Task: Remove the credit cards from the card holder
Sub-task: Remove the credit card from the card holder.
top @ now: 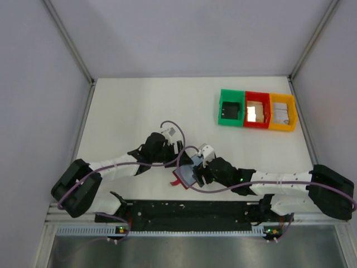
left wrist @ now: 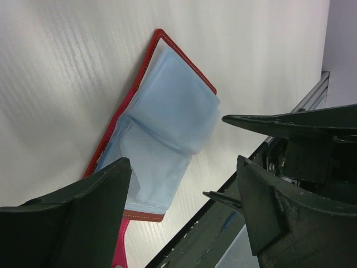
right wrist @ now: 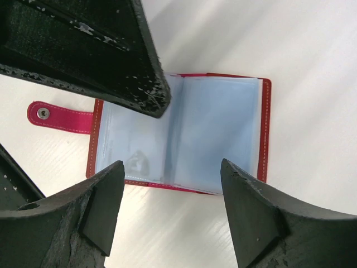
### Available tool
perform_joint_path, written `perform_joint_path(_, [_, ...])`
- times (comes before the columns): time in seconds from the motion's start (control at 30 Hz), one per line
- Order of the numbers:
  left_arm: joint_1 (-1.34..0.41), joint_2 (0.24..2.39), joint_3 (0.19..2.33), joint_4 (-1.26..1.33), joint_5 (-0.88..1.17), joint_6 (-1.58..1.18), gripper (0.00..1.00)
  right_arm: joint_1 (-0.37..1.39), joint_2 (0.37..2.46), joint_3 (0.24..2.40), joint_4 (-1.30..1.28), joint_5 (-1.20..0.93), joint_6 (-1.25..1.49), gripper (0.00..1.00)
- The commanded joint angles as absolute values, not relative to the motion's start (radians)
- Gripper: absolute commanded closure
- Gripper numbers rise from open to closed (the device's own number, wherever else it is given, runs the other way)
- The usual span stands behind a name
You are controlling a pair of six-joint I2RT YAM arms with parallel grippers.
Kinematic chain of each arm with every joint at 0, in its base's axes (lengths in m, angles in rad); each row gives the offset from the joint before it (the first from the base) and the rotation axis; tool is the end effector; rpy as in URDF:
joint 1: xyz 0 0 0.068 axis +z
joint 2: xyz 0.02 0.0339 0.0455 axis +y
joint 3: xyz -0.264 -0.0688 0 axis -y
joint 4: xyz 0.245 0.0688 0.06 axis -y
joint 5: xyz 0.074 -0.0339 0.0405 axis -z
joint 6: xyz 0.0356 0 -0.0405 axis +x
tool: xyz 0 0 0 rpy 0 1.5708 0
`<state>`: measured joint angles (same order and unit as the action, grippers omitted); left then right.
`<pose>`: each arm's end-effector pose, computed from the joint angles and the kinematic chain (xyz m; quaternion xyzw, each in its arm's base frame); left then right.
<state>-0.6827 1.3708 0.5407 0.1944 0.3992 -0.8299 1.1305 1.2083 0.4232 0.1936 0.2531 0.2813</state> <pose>0.1954 -0.1767 0.1685 0.0248 0.8792 -0.4319 0.1999 0.1070 0.2062 0.1691 -0.3066 0.8222 0.2179 0.4273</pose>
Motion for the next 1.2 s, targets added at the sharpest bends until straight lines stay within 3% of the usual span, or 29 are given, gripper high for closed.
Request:
perform_joint_path(0.0, [-0.684,1.321,0.543,0.134,0.337,-0.795,0.20,1.118,1.147,0.393,0.216,0.307,0.290,0.31])
perform_joint_path(1.17, [-0.750,1.345,0.567,0.127,0.383,-0.862,0.19,1.117,1.068,0.370,0.213,0.310,0.296,0.31])
